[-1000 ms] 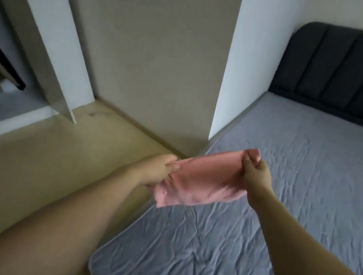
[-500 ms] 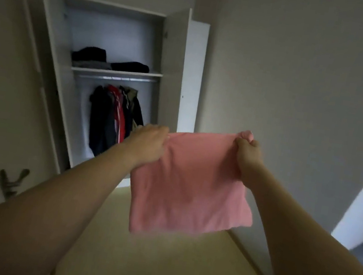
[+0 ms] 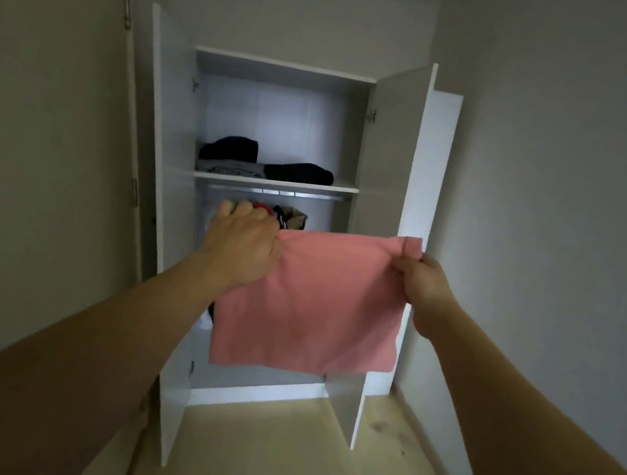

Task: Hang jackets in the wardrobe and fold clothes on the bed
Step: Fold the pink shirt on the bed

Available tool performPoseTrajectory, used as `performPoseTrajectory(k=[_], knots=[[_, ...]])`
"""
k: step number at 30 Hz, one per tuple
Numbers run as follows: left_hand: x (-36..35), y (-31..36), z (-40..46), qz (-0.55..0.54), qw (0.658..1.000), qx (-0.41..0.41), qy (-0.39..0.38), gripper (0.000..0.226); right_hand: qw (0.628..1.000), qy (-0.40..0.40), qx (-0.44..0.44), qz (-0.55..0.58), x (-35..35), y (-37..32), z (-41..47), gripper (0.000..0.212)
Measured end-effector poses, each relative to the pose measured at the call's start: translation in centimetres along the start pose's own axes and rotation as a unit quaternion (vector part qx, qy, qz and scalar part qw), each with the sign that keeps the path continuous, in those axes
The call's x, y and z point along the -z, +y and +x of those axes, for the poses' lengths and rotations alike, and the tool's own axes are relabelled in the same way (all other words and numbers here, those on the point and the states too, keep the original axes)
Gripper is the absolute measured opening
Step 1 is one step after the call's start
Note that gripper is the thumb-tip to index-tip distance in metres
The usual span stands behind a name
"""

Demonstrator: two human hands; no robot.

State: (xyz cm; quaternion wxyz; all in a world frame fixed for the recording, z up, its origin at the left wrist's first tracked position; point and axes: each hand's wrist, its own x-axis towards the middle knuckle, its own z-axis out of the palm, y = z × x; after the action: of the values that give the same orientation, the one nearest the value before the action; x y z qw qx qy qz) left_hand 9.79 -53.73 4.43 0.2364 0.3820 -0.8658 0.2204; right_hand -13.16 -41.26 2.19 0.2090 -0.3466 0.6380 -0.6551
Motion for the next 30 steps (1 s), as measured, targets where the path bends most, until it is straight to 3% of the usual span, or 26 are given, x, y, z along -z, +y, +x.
performPoseTrajectory(k=[1, 5, 10, 14, 18, 26, 30], knots=[[-1.0, -1.0, 2.2, 0.010, 1.000, 0.015, -0.014, 0.024, 1.000, -0.011, 0.012, -0.003, -1.0, -0.4, 2.6, 0.024], [-5.8, -5.2, 10.3, 0.073, 0.995, 0.057, -0.044, 0.029, 0.999, -0.007, 0.047, -0.006, -6.6, -1.1, 12.6, 0.032], [-14.4, -10.7, 19.9, 0.092, 0.987, 0.118, -0.063, 0.031, 0.997, 0.003, 0.069, 0.031, -15.0, 1.4, 25.7, 0.017], [-21.7, -15.1, 28.4, -0.019, 0.985, 0.165, -0.042, 0.028, 0.996, 0.012, 0.043, 0.072, -21.6, 3.8, 37.1, 0.011], [-26.6, -19.3, 39.8, -0.110, 0.968, 0.215, -0.068, 0.027, 0.994, 0.020, 0.058, 0.086, -27.0, 3.2, 48.6, 0.013], [-36.8, -25.1, 60.1, -0.153, 0.968, 0.180, 0.091, 0.015, 0.983, 0.054, 0.142, 0.104, -34.8, -0.2, 71.2, 0.021], [-40.6, -28.2, 70.8, -0.149, 0.957, 0.173, 0.178, 0.021, 0.969, 0.076, 0.198, 0.130, -38.7, -2.3, 82.8, 0.023]])
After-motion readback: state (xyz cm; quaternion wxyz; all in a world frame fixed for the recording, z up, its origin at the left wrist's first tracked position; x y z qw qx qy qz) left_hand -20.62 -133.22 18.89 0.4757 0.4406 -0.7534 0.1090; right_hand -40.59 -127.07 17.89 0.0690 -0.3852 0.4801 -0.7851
